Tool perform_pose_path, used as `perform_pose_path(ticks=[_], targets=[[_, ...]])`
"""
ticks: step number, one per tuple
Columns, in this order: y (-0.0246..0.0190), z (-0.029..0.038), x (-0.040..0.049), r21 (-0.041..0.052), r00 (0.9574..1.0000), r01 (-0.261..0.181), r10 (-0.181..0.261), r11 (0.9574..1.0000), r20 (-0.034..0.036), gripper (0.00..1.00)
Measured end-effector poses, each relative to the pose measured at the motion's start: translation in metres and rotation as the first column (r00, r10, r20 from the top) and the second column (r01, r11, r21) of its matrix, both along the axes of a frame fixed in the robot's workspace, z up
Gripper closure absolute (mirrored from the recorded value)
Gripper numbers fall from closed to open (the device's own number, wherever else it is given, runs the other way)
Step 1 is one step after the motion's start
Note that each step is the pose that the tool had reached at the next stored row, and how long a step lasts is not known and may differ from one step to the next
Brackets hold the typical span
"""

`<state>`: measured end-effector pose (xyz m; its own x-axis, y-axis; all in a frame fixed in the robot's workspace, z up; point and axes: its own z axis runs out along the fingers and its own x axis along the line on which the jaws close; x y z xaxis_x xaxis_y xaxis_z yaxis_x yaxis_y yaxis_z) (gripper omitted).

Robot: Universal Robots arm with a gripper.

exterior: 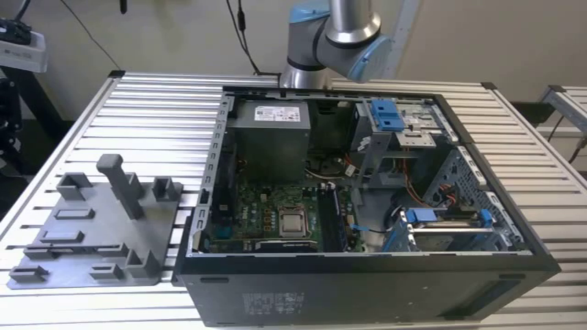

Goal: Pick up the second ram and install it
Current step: 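Pick up the second ram and move it above second insertion slot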

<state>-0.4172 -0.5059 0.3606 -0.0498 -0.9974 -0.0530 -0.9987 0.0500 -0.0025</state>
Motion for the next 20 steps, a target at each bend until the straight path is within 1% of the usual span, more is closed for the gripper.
perform_pose_path(ticks=[1,2,3,5,6,7,15,16,20], targets=[[0.0000,0.0000,0.0000,0.0000,1.0000,0.000,0.000,1.0000,0.0000,0.82],[0.0000,0.0000,0.0000,0.0000,1.0000,0.000,0.000,1.0000,0.0000,0.76],[0.0000,0.0000,0.0000,0.0000,1.0000,0.000,0.000,1.0000,0.0000,0.76],[0.0000,0.0000,0.0000,0.0000,1.0000,0.000,0.000,1.0000,0.0000,0.64],[0.0000,0.0000,0.0000,0.0000,1.0000,0.000,0.000,1.0000,0.0000,0.64],[0.0000,0.0000,0.0000,0.0000,1.0000,0.000,0.000,1.0000,0.0000,0.58],[0.0000,-0.0002,0.0001,0.0011,1.0000,-0.001,0.001,1.0000,-0.0005,0.58],[0.0000,-0.0012,0.0001,0.0038,1.0000,-0.001,0.001,1.0000,-0.0002,0.58],[0.0000,-0.0065,0.0000,0.0215,1.0000,0.000,0.000,0.9998,-0.0003,0.58]])
